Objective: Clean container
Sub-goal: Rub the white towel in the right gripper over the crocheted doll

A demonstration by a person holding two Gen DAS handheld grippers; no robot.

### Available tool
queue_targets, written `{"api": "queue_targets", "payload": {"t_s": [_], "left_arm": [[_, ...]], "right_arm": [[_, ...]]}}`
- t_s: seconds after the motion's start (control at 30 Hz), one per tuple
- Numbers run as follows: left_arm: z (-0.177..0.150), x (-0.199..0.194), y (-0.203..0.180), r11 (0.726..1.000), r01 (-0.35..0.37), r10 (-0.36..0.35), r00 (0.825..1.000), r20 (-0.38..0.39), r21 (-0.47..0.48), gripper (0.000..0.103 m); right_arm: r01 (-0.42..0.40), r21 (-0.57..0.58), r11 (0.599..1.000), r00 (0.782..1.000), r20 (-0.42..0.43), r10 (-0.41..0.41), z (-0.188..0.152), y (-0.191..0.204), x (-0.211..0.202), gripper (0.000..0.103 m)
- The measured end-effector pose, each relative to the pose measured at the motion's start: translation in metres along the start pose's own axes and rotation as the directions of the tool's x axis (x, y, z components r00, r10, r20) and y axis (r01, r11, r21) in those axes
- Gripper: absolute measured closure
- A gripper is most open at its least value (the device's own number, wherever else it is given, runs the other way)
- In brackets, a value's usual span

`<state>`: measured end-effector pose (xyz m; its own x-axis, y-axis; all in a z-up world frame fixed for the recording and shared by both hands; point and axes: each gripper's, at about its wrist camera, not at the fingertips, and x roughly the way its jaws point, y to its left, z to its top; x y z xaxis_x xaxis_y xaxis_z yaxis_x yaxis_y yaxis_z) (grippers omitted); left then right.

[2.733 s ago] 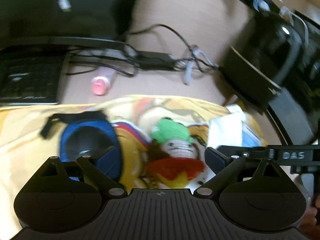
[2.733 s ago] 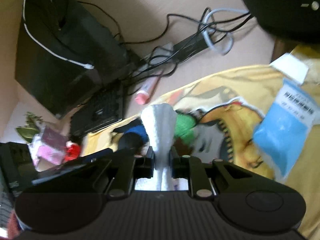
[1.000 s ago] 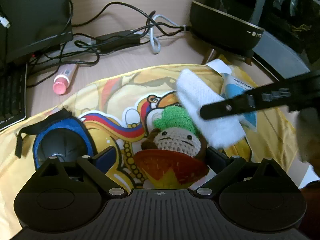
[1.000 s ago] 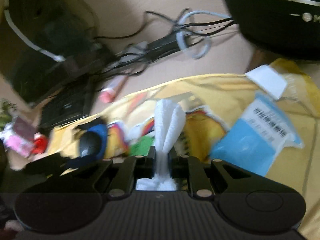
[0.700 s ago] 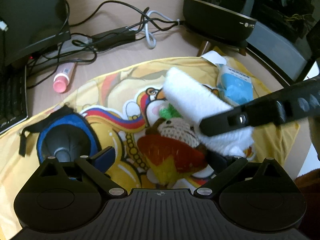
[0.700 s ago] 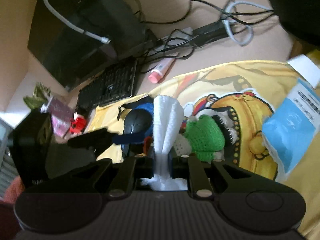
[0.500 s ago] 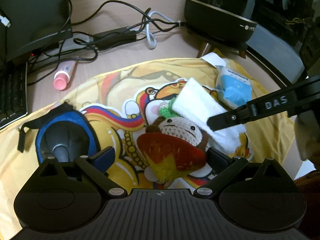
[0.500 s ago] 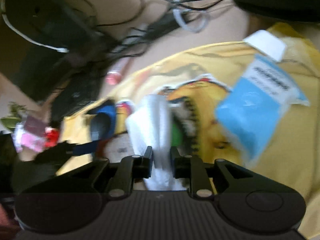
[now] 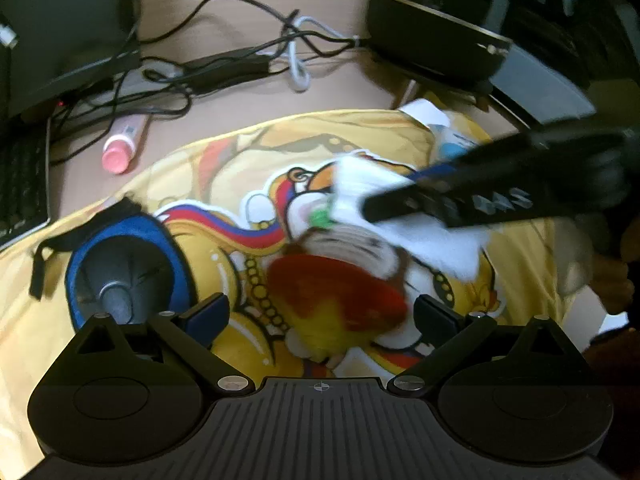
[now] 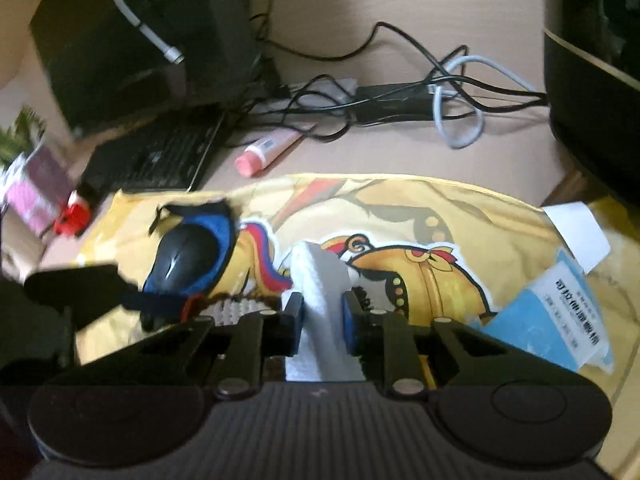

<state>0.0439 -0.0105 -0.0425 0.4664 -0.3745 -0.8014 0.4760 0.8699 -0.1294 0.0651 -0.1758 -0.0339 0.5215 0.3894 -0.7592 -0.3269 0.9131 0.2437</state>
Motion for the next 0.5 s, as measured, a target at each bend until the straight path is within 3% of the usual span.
{"api": "queue_targets", "payload": {"t_s": [0.03, 0.1, 0.13, 0.17, 0.27, 0.33, 0.43, 0.5], "left_arm": [[0.000, 0.001, 0.002, 1.000, 0.005, -0.005, 1.000, -0.001, -0.011, 0.002], [0.000, 0.002, 0.005, 1.000, 0.014, -0.014, 1.000, -0.004, -0.028, 0.001], [0.000, 0.002, 0.004, 1.000, 0.013, -0.014, 1.000, -0.006, -0.024, 0.001], [0.000, 0.003, 0.003, 1.000, 0.013, -0.013, 1.000, -0.008, -0.021, 0.001], [0.000, 0.004, 0.001, 1.000, 0.012, -0.012, 1.000, -0.015, -0.010, 0.001], [-0.001, 0.004, 0.000, 1.000, 0.015, -0.015, 1.000, -0.015, -0.005, 0.001], [-0.001, 0.004, 0.000, 1.000, 0.022, -0.022, 1.000, -0.015, 0.001, 0.001], [-0.001, 0.005, 0.000, 1.000, 0.026, -0.026, 0.999, -0.019, 0.002, 0.001]], "right_arm": [[-0.014, 0.004, 1.000, 1.000, -0.026, 0.014, -0.001, -0.004, -0.001, 0.058], [-0.020, 0.030, 0.999, 0.999, -0.048, 0.022, -0.008, -0.012, -0.004, 0.066], [-0.022, 0.039, 0.999, 0.998, -0.054, 0.024, -0.011, -0.015, -0.004, 0.081], [-0.026, 0.050, 0.998, 0.998, -0.052, 0.028, -0.013, -0.017, -0.005, 0.088], [-0.051, 0.101, 0.994, 0.999, -0.011, 0.052, -0.012, -0.016, -0.012, 0.092], [-0.140, 0.153, 0.978, 0.990, 0.018, 0.139, -0.005, -0.013, -0.019, 0.092], [-0.354, 0.234, 0.906, 0.934, 0.040, 0.355, 0.007, -0.008, -0.025, 0.092], [-0.343, 0.198, 0.918, 0.937, 0.011, 0.348, 0.007, 0.002, -0.023, 0.092]]}}
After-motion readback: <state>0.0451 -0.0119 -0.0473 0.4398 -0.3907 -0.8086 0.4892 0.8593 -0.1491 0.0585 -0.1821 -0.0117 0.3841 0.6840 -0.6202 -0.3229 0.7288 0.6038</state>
